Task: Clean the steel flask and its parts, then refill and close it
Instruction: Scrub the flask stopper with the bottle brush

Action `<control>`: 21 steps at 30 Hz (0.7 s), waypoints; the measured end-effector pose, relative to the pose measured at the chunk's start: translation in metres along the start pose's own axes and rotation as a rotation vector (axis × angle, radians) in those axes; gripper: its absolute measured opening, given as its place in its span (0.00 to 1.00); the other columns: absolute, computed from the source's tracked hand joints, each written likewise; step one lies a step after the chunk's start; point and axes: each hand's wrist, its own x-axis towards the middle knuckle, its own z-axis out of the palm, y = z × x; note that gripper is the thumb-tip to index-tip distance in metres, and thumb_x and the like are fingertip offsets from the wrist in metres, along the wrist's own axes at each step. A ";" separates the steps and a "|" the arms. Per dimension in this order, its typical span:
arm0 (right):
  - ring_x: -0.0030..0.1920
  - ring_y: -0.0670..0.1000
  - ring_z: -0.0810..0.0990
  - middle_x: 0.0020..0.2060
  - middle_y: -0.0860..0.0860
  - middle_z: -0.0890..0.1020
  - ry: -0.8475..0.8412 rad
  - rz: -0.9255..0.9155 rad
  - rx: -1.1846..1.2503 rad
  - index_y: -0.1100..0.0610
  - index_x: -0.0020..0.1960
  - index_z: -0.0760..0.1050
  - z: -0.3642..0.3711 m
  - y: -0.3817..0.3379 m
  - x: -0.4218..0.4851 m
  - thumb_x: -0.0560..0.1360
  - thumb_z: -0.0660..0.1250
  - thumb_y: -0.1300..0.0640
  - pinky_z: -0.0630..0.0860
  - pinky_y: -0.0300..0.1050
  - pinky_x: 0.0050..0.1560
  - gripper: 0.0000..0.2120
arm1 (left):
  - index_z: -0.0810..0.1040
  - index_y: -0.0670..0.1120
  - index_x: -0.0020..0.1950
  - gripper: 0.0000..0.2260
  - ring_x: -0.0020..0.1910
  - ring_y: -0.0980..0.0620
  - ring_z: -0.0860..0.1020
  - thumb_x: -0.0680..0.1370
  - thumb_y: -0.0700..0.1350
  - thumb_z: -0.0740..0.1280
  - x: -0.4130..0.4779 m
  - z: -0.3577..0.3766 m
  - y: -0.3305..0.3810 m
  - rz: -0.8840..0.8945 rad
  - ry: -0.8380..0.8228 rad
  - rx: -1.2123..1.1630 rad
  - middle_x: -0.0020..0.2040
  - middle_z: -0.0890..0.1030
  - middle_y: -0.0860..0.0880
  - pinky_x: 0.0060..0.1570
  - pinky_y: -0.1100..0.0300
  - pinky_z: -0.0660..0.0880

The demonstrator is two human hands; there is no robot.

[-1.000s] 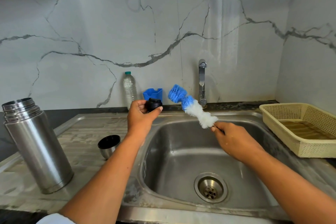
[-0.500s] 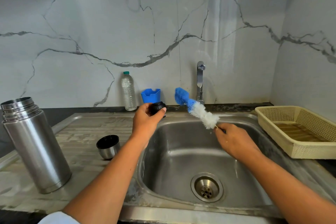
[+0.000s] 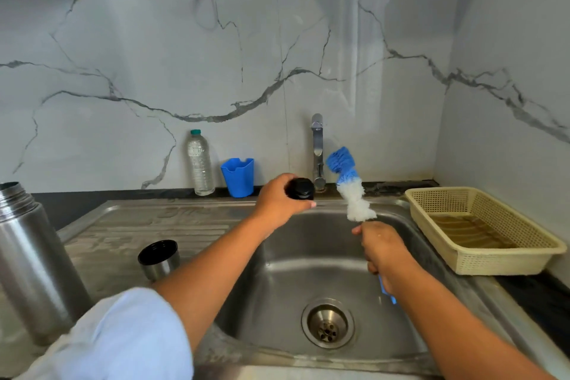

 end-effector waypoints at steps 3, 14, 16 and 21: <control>0.31 0.50 0.66 0.34 0.53 0.71 0.012 0.013 0.051 0.56 0.53 0.77 0.000 -0.003 0.002 0.81 0.60 0.57 0.62 0.45 0.29 0.08 | 0.77 0.48 0.69 0.28 0.59 0.51 0.78 0.72 0.51 0.81 0.027 0.024 0.014 0.099 -0.100 0.150 0.62 0.82 0.50 0.56 0.60 0.72; 0.30 0.50 0.68 0.32 0.51 0.72 0.050 -0.047 0.072 0.55 0.55 0.79 -0.003 0.001 0.021 0.82 0.58 0.57 0.66 0.45 0.31 0.11 | 0.66 0.44 0.75 0.30 0.76 0.44 0.68 0.79 0.58 0.69 0.098 0.067 0.006 0.348 -0.272 0.925 0.78 0.67 0.42 0.74 0.49 0.63; 0.33 0.51 0.71 0.35 0.52 0.75 0.067 -0.057 0.056 0.55 0.55 0.79 -0.001 0.002 0.026 0.81 0.59 0.56 0.71 0.47 0.36 0.11 | 0.61 0.42 0.80 0.34 0.82 0.48 0.57 0.80 0.58 0.66 0.101 0.063 0.000 0.381 -0.280 1.061 0.82 0.60 0.43 0.79 0.49 0.53; 0.31 0.49 0.69 0.35 0.52 0.75 0.085 -0.072 0.058 0.55 0.56 0.79 -0.003 0.004 0.029 0.81 0.57 0.56 0.66 0.46 0.31 0.12 | 0.64 0.42 0.78 0.32 0.81 0.46 0.60 0.80 0.58 0.66 0.099 0.060 -0.005 0.402 -0.227 1.079 0.80 0.66 0.43 0.76 0.51 0.61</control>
